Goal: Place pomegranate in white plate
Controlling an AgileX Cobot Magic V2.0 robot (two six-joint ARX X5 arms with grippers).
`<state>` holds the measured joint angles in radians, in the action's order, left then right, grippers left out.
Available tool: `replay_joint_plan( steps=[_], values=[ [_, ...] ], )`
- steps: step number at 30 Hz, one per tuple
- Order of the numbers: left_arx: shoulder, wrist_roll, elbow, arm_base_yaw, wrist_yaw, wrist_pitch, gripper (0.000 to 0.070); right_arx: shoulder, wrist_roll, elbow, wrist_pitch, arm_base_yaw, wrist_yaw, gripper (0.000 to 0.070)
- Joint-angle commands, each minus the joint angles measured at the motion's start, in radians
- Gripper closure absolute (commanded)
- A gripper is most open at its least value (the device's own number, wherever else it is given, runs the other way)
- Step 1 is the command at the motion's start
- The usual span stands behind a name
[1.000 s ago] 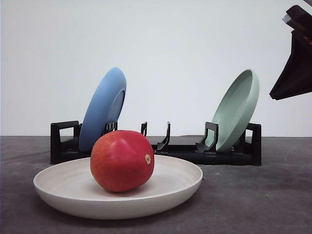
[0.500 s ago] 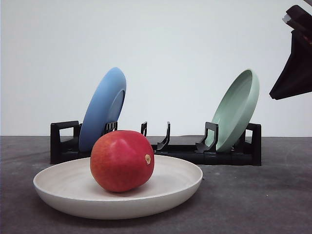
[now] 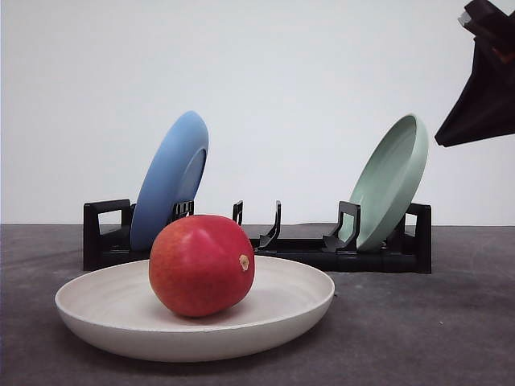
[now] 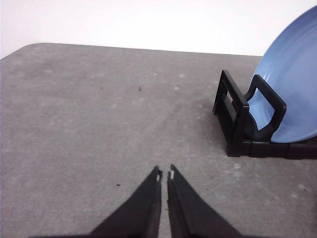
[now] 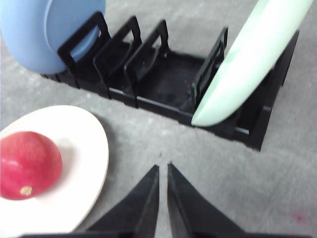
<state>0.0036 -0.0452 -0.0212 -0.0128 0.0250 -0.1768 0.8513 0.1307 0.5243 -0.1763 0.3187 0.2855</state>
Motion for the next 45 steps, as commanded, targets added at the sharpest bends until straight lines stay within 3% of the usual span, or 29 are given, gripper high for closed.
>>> replay_joint_plan(
  steps=[1,9,13,16,20,32,45],
  values=[
    [0.0,0.0,0.009,-0.001,-0.002,0.014,0.07,0.003,-0.008,0.003,0.022,0.002,0.0,0.0677],
    [0.0,0.001,0.009,-0.001,-0.002,0.014,0.07,0.002,-0.011,0.003,0.027,0.002,-0.001,0.0677],
    [0.0,0.001,0.009,-0.001,-0.002,0.014,0.07,-0.042,-0.111,0.0,-0.019,-0.012,-0.039,0.0677],
    [0.0,0.001,0.009,-0.001,-0.002,0.014,0.07,-0.116,-0.132,-0.032,-0.026,-0.037,-0.118,0.0677],
    [0.0,0.001,0.009,-0.001,-0.002,0.014,0.07,-0.254,-0.131,-0.114,-0.025,-0.097,-0.207,0.0677],
    [0.0,0.001,0.009,-0.001,-0.002,0.014,0.07,-0.678,-0.131,-0.395,0.022,-0.285,-0.259,0.0677],
    [0.0,0.001,0.009,-0.001,-0.002,0.014,0.07,-0.848,-0.115,-0.514,0.046,-0.317,-0.267,0.0677]
  ],
)
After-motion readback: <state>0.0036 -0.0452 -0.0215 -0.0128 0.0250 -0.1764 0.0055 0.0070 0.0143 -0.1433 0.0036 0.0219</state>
